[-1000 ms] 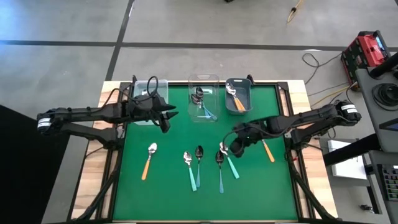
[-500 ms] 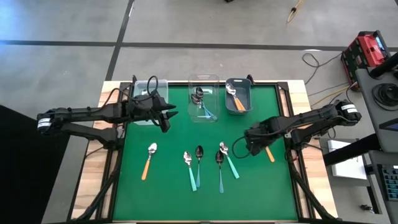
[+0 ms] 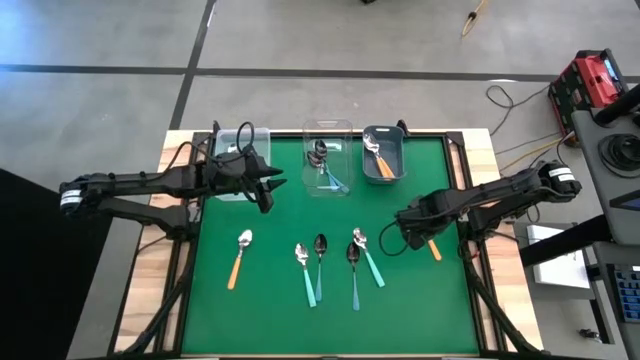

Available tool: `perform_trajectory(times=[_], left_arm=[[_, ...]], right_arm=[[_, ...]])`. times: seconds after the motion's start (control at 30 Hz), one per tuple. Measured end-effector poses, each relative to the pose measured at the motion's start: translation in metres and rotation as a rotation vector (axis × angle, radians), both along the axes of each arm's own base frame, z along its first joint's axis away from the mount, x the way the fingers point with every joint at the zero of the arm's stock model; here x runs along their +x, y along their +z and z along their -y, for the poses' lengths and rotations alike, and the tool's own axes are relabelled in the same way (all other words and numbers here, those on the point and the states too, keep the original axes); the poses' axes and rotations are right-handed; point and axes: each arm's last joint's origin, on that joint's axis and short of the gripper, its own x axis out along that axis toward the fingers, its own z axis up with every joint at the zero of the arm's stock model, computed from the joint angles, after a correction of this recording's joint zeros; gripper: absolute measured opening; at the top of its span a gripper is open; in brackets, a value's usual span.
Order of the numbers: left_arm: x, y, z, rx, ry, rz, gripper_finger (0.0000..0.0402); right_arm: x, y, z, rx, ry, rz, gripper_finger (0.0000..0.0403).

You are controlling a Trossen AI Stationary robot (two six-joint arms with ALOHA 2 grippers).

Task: Sort silverware by color (type)
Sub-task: Put the yellow spoon into the blue bin

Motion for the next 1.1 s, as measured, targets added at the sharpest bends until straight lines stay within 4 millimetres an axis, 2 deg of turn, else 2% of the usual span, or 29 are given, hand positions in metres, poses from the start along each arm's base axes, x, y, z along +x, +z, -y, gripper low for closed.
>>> perform_trajectory(times=[0.3,0.47,0.8,1.1], left_arm=[[0.000,0.000,0.000,0.000,0.000,0.000,0.0113],[0.000,0.000,0.000,0.000,0.000,0.000,0.0113],[0.000,0.000,0.000,0.000,0.000,0.000,0.0113],[0.000,0.000,0.000,0.000,0.000,0.000,0.0113]], right_arm=[[0.003,-0.002,0.000,-0.002,-0.001,0.031,0.0151],[0.000,-0.007,0.000,-0.007,-0.001,0.021,0.0176],[-0.007,-0.038,0.001,0.001,0.011,0.064,0.0185],[-0.016,-0.055,0.002,0.002,-0.013,0.073,0.0185]])
